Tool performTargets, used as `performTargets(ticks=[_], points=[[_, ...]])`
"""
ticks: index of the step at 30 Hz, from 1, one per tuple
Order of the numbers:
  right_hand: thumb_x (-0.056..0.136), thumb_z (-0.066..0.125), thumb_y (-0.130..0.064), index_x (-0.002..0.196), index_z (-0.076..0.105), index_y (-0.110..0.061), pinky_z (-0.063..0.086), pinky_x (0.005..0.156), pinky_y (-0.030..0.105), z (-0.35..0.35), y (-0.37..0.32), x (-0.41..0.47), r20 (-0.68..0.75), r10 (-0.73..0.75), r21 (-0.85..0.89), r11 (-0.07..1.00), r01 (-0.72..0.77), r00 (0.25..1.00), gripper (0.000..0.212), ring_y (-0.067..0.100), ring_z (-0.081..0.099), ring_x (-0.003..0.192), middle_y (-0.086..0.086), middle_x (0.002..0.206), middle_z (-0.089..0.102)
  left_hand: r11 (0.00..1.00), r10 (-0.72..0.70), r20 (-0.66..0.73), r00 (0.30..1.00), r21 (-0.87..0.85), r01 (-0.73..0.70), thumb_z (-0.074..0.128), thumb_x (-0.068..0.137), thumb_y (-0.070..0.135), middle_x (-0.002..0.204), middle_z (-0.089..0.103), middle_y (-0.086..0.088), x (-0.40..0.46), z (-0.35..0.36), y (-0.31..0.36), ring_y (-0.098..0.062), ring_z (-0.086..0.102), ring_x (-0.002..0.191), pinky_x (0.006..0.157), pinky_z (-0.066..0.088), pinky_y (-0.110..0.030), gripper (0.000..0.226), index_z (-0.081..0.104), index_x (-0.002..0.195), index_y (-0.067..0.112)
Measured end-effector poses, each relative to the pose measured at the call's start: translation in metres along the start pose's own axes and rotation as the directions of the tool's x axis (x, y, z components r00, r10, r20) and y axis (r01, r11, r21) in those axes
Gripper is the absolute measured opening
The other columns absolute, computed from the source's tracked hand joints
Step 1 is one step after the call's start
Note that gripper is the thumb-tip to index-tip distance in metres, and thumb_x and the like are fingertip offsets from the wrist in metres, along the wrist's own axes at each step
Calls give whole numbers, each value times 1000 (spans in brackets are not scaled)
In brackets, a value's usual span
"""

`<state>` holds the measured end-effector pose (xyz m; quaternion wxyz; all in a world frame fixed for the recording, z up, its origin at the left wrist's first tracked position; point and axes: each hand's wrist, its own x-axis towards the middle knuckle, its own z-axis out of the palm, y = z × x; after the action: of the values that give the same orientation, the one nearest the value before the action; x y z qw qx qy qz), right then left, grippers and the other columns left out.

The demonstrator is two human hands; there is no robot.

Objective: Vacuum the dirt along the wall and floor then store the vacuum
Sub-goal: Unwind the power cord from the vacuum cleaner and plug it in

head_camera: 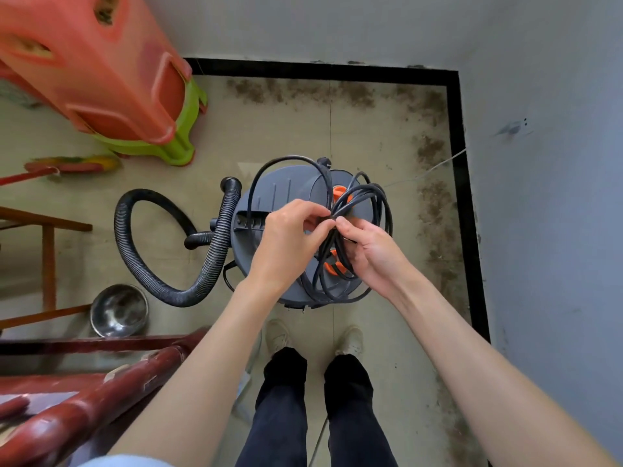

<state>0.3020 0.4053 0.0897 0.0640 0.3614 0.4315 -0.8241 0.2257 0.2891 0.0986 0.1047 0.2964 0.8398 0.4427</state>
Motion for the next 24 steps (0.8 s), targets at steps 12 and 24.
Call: performTargets(ticks=[12, 24], points=[[99, 50, -13, 100, 61, -13, 48, 76, 37, 15, -26, -31, -37, -89, 16, 996, 90, 995, 11, 21, 63, 90, 7, 99, 67, 971, -234, -59, 970, -56, 231, 65, 87, 14, 85, 74, -4, -2, -19, 48, -5, 64, 71, 68, 44, -4, 15, 75, 94, 5], [99, 49, -16, 104, 61, -4, 54, 71, 36, 28, -71, -60, 1, -68, 88, 994, 67, 998, 17, 22, 63, 76, 13, 93, 66, 992, -42, 0, 999, 118, 42, 70, 84, 19, 81, 73, -5, 22, -57, 94, -18, 67, 76, 77, 53, -34, 13, 73, 89, 7]])
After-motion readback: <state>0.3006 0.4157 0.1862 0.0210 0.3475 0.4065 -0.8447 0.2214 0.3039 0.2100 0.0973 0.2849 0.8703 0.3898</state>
